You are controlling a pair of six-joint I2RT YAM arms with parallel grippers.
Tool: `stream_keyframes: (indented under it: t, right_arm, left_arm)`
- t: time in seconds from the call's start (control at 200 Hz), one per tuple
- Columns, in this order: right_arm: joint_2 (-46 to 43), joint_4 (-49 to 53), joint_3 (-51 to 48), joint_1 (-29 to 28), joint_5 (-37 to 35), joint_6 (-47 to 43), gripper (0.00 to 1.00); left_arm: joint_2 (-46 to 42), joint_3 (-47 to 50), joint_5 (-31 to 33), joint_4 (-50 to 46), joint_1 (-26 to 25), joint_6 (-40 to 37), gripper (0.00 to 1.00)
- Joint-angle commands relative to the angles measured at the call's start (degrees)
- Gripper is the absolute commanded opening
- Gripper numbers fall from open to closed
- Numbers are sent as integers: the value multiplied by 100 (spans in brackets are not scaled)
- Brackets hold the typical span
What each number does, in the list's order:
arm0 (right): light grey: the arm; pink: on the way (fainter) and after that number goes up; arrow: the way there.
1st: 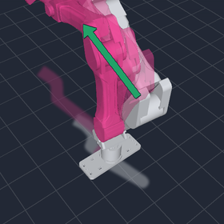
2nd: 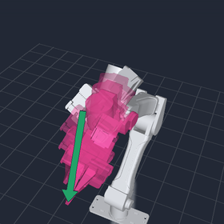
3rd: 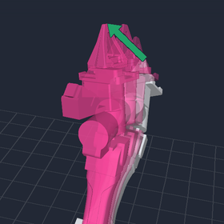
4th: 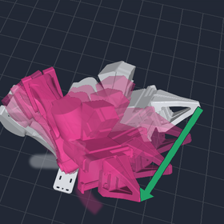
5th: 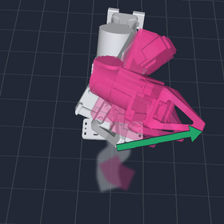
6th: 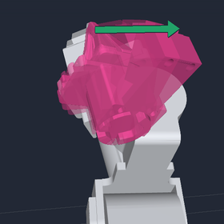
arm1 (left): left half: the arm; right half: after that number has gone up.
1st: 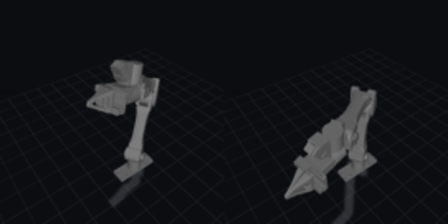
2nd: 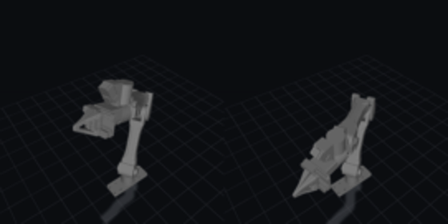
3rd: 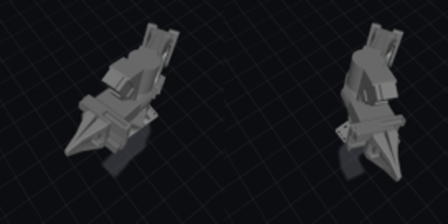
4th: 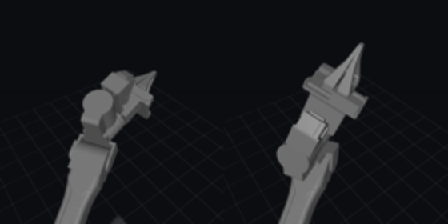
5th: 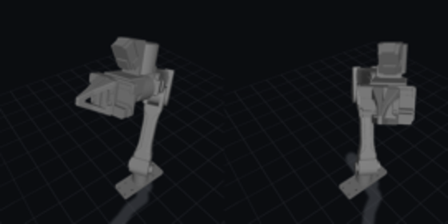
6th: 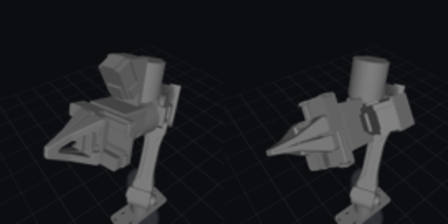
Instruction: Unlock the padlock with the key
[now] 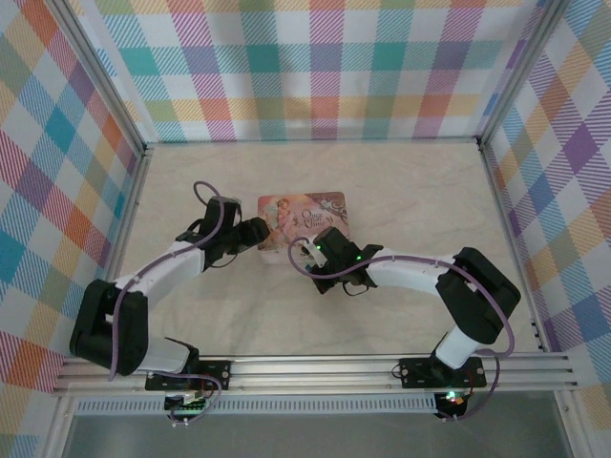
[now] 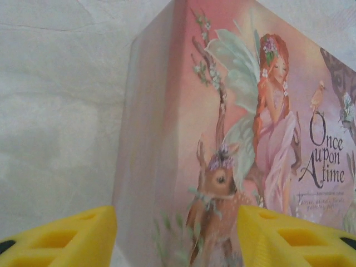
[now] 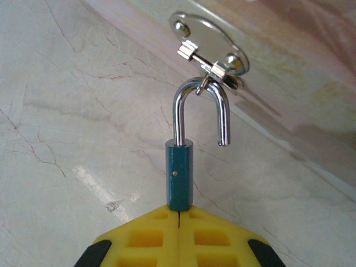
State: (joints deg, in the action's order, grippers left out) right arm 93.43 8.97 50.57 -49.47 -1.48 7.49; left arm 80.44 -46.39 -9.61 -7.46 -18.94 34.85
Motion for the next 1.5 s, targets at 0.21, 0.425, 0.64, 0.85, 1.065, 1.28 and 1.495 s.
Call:
stream_keyframes:
  t: [0.21, 0.425, 0.64, 0.85, 1.065, 1.28, 1.495]
  right_arm:
    - [-237, 275, 199, -1, -266, -568, 0]
    - [-198, 369, 274, -27, -387, -1016, 0]
    - [-189, 229, 253, -45, -506, -1651, 0]
    - [-50, 54, 278, -97, -608, -2002, 0]
    - [-24, -17, 321, -106, -574, -2163, 0]
    - [86, -112, 384, -106, -564, -2267, 0]
    - [93, -355, 300, -107, -754, -2339, 0]
  left_arm:
    - [541, -519, -315, 333, 156, -94, 50]
    - [805, -572, -471, 465, 176, -45, 46]
    - [929, -636, -525, 492, 171, -42, 46]
    - [995, -661, -599, 543, 171, -10, 46]
    - [1008, -704, -621, 515, 171, -15, 46]
    - [1037, -663, -683, 562, 171, 17, 46]
    - [1035, -674, -690, 544, 171, 2, 46]
